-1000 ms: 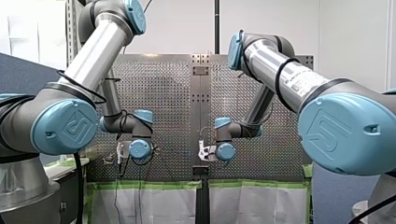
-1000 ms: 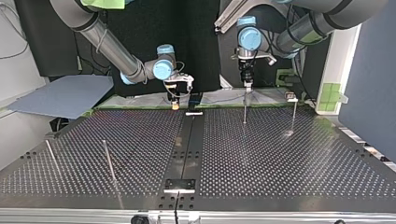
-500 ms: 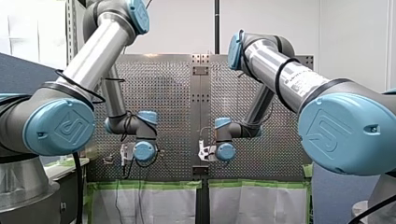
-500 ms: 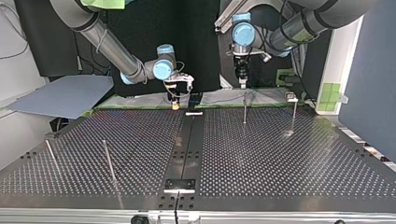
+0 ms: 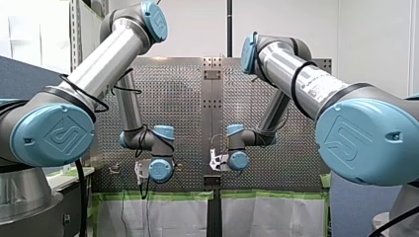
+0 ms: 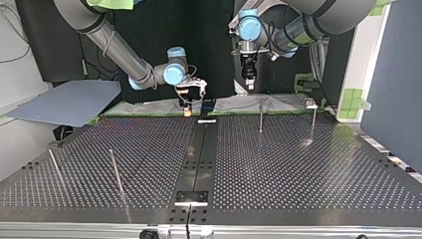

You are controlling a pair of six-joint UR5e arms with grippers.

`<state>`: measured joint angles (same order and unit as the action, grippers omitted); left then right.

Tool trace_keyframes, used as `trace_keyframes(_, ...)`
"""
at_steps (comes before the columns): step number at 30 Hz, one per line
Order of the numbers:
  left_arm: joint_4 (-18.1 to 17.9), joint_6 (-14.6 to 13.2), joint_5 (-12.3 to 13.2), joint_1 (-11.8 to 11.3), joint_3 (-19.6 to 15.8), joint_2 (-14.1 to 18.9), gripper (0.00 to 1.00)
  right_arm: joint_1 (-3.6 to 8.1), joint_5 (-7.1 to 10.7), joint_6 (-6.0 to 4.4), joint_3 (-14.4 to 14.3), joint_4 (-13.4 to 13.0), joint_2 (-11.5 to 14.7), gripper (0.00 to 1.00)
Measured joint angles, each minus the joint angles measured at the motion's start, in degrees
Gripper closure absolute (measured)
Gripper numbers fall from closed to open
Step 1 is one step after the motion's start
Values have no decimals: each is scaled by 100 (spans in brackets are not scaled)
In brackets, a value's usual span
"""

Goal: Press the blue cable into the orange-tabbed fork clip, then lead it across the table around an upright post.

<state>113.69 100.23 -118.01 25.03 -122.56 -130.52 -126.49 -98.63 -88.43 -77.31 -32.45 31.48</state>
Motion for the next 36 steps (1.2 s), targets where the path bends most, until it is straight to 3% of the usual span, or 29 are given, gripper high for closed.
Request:
trace_keyframes(16, 319, -359, -529, -53, 287, -3, 0, 9, -7, 0, 1, -16, 1, 100)
trace_keyframes(36, 554, -437, -648, -66, 401, -4, 0, 23, 7, 0, 3, -9, 0, 100)
